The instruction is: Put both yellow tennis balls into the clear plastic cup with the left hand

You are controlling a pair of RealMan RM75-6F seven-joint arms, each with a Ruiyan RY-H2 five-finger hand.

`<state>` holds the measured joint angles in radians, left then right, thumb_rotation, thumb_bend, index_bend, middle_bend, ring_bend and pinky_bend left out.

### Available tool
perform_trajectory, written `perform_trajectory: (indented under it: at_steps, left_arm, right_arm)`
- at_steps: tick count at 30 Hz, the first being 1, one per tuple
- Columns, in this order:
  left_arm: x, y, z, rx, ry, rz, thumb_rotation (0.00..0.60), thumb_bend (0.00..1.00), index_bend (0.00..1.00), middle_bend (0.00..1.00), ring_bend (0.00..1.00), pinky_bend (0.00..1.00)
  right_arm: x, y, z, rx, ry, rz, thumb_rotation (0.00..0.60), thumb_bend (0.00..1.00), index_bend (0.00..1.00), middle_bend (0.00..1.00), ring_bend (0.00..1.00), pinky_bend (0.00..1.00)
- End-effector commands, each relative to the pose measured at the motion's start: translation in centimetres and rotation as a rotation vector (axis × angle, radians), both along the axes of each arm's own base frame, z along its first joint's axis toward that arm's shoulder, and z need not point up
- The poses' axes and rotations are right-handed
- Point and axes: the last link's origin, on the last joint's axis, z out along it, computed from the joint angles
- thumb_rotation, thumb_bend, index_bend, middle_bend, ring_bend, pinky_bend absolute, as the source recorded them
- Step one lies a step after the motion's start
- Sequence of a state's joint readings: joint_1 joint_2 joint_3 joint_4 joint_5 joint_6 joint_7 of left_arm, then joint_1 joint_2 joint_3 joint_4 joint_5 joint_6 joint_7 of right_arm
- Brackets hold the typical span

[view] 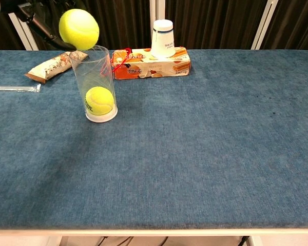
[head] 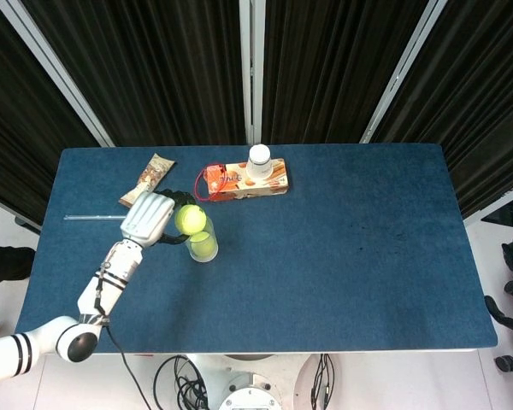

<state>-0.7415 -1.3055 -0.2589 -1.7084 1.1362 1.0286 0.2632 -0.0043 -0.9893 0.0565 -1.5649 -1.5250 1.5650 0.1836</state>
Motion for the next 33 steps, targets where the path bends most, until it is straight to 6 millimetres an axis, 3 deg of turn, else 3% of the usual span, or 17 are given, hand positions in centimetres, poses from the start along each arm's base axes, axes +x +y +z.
perform_trajectory:
  at_steps: [1, 3, 6, 10, 18, 21, 24, 27, 33]
  left_arm:
    - [-0.3, -0.2, 0.0, -0.023, 0.001, 0.006, 0.6, 0.22, 0.32, 0.37, 0.33, 0.51]
    - [-0.3, -0.3, 0.1, -0.038, -0.002, 0.005, 0.6, 0.2, 0.19, 0.31, 0.3, 0.48]
    - [-0.3, -0.4, 0.2, -0.049, -0.007, 0.002, 0.6, 0.18, 0.09, 0.23, 0.23, 0.42]
    - [-0.1, -0.6, 0.6, -0.051, -0.013, -0.004, 0.6, 0.16, 0.06, 0.15, 0.13, 0.31]
    - [-0.8, -2.5, 3.2, 0.042, -0.034, -0.024, 0.6, 0.16, 0.08, 0.14, 0.08, 0.25]
    - [-3.2, -4.7, 5.2, 0.182, 0.062, -0.046, 0.6, 0.16, 0.1, 0.14, 0.05, 0.2]
    - [-6.8, -7.8, 6.4, 0.302, 0.183, -0.037, 0.6, 0.16, 0.11, 0.12, 0.02, 0.15]
    - [-11.0, -11.4, 6.6, 0.331, 0.265, 0.032, 0.6, 0.15, 0.11, 0.08, 0.0, 0.1]
    - [-15.5, -15.9, 6.2, 0.332, 0.277, 0.117, 0.6, 0.14, 0.1, 0.0, 0.0, 0.05]
  right_arm:
    - [0.1, 0.0, 0.0, -0.001, 0.001, 0.002, 0.6, 0.24, 0.0, 0.0, 0.0, 0.0]
    - [0.2, 0.0, 0.1, -0.004, 0.002, 0.006, 0.6, 0.24, 0.0, 0.0, 0.0, 0.0]
    - [0.3, 0.0, 0.1, -0.006, 0.004, 0.008, 0.6, 0.24, 0.0, 0.0, 0.0, 0.0]
    - [0.4, 0.0, 0.1, -0.005, 0.004, 0.009, 0.6, 0.24, 0.0, 0.0, 0.0, 0.0]
    - [0.8, 0.0, 0.0, -0.002, 0.004, 0.022, 0.6, 0.24, 0.0, 0.0, 0.0, 0.0]
    - [0.9, 0.2, 0.0, 0.002, 0.007, 0.026, 0.6, 0.24, 0.0, 0.0, 0.0, 0.0]
    - [0.8, 0.2, -0.1, 0.002, 0.012, 0.028, 0.6, 0.24, 0.0, 0.0, 0.0, 0.0]
    - [0.9, 0.0, -0.3, 0.005, 0.018, 0.033, 0.6, 0.23, 0.0, 0.0, 0.0, 0.0]
    - [1.3, -0.5, -1.5, 0.037, 0.047, 0.05, 0.6, 0.23, 0.0, 0.0, 0.0, 0.0]
